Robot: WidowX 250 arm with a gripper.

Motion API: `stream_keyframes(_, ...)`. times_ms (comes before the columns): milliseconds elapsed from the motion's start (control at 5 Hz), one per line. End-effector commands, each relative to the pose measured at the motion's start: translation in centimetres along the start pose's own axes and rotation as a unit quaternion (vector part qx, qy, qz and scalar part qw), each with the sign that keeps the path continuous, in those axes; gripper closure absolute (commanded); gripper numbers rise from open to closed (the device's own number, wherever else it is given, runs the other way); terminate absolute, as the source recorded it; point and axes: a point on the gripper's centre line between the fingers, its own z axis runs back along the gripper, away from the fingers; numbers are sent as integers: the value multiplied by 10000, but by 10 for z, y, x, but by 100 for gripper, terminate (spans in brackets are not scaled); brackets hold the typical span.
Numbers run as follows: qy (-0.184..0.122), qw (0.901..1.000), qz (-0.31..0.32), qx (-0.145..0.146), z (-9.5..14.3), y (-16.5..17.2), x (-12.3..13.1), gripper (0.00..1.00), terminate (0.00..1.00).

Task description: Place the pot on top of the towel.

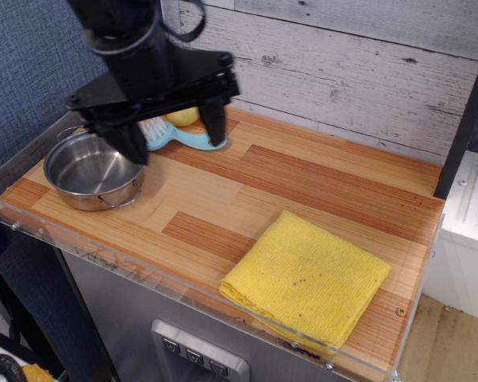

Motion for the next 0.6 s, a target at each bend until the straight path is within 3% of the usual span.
stream_keyframes(0, -153, 9990, 335, 253, -25, 28, 43, 0, 0)
stream_keyframes(400, -53, 9967, 550, 598, -65, 55, 69, 0, 0)
